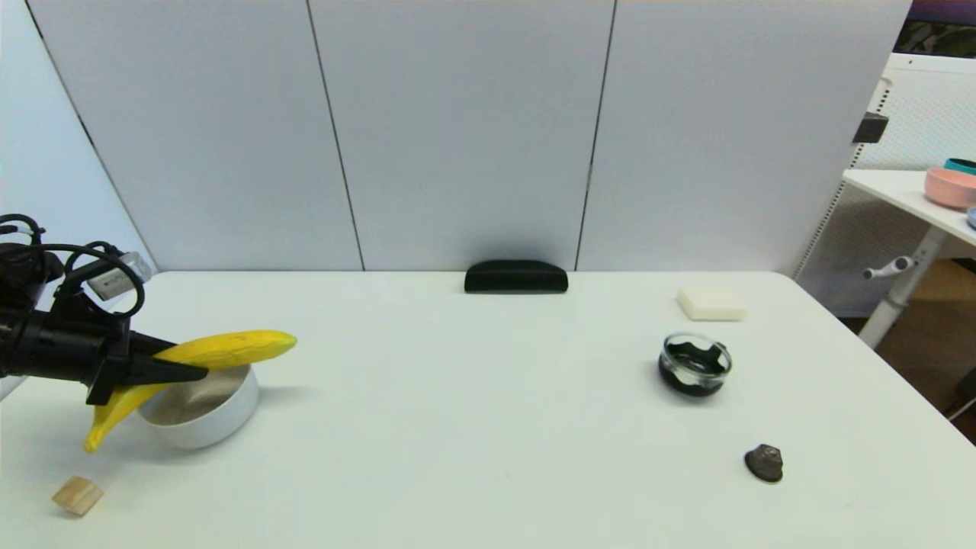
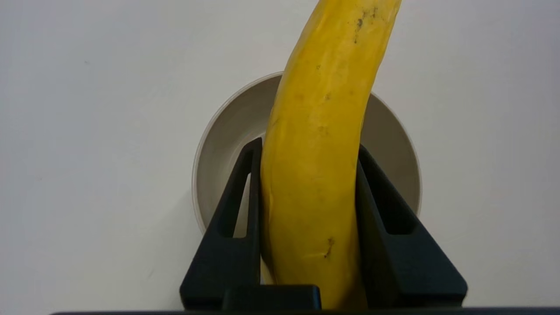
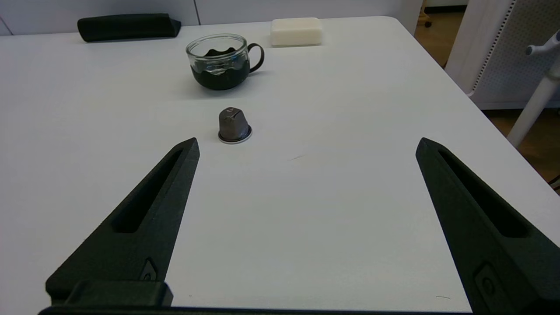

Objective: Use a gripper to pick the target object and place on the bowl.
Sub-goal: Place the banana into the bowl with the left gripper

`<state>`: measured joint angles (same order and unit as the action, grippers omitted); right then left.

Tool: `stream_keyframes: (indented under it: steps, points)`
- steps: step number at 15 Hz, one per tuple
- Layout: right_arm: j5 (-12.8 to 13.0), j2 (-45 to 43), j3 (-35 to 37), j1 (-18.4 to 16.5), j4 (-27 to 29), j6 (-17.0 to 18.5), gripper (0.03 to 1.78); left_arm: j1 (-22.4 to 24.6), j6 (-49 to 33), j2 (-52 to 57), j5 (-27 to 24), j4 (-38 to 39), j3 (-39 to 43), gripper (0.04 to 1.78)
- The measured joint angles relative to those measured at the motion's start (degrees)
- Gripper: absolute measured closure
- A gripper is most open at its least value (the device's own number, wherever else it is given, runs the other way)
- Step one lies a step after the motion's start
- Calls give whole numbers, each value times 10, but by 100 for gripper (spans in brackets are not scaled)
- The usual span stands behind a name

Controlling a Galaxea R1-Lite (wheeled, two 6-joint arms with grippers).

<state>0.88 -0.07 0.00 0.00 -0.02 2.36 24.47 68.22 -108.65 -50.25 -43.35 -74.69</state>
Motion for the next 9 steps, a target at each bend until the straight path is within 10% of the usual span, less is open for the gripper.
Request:
stream_keyframes:
  steps: [9]
  points:
    - [0, 0, 0, 0, 0, 0, 10, 1, -9, 9, -10, -17, -1, 120]
